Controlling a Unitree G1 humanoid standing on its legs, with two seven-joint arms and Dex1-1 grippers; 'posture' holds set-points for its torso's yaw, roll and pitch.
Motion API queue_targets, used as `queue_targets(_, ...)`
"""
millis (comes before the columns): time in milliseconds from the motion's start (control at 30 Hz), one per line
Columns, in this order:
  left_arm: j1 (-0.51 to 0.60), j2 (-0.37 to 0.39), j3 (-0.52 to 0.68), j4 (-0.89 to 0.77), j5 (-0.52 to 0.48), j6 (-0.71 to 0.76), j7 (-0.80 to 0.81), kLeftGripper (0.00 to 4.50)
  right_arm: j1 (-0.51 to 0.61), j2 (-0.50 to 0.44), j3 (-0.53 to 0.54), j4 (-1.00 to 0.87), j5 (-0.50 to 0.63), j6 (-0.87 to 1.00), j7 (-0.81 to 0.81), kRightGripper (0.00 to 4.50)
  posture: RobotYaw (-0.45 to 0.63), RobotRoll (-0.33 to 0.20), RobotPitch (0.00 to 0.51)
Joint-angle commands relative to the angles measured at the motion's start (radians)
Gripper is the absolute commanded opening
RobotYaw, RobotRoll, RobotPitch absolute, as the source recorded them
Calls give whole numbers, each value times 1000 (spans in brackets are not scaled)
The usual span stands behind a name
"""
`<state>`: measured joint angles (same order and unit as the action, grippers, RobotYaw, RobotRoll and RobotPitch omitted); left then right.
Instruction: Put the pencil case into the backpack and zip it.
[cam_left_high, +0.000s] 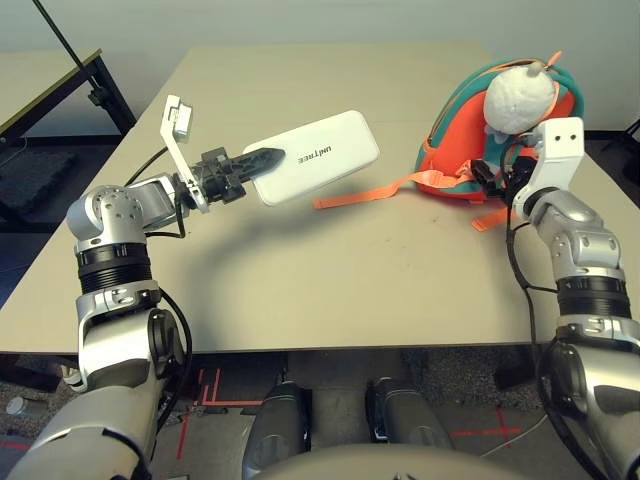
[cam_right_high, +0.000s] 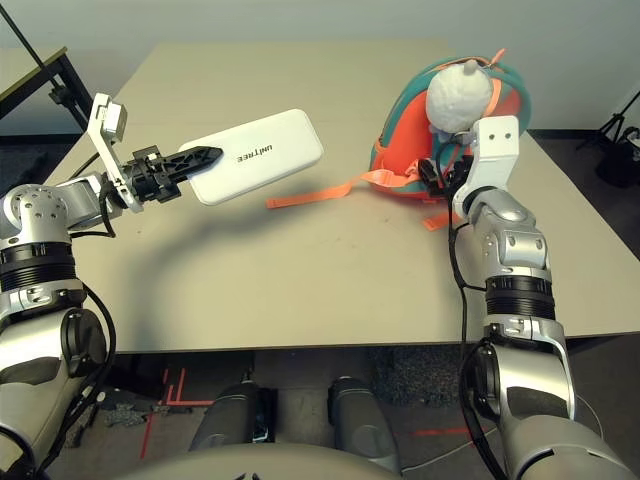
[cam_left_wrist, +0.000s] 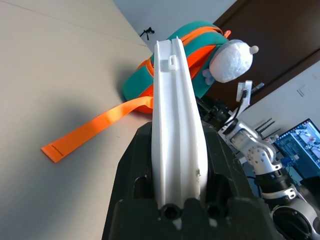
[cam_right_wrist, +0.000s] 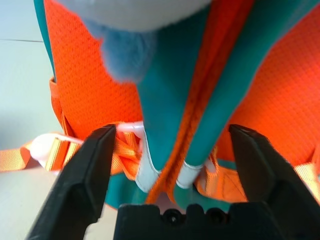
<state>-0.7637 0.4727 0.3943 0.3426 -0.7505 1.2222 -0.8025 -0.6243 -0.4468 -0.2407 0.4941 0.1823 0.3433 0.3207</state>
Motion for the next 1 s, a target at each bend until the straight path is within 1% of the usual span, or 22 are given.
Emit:
queue_targets(33,5,8,17,-29,-36,-5,6,1088,-22,2,7,46,-6,-42,7,3112,-113,0,7)
queue_targets(100,5,10,17,-28,-39,-5,10,1088,-27,1,6,59,-7,-68,6,2455,-114,0,8)
queue_targets(133,5,11,16,-28,-40,-5,12,1088,-28,2,4,63,-7,-76,1,2001,-114,0,8)
queue_targets(233,4,12,12,-24,-43,-6,13,1088,-26,3,3,47,-4,-99,7,878,-117,0,10)
queue_targets(267,3,13,11,-23,-43,-6,12,1088,-24,2,6,37,-5,-105,12,578,-118,0,10)
queue_targets(300,2,13,11,-22,-43,-6,12,1088,-22,1,9,31,-6,-108,15,454,-118,0,10)
queue_targets(400,0,12,6,-16,-40,-11,11,1088,-14,-5,26,5,-17,-127,35,447,-123,0,11)
queue_targets(633,-17,18,4,21,-27,-35,7,1088,2,-19,52,-131,5,-163,120,447,-133,0,12)
queue_targets(900,-23,33,0,58,-25,-61,-3,1088,29,-31,34,-254,31,-126,164,447,-145,0,11)
queue_targets(1000,-30,44,-4,72,-20,-72,-6,1088,76,-49,29,-344,58,-99,204,447,-150,0,11)
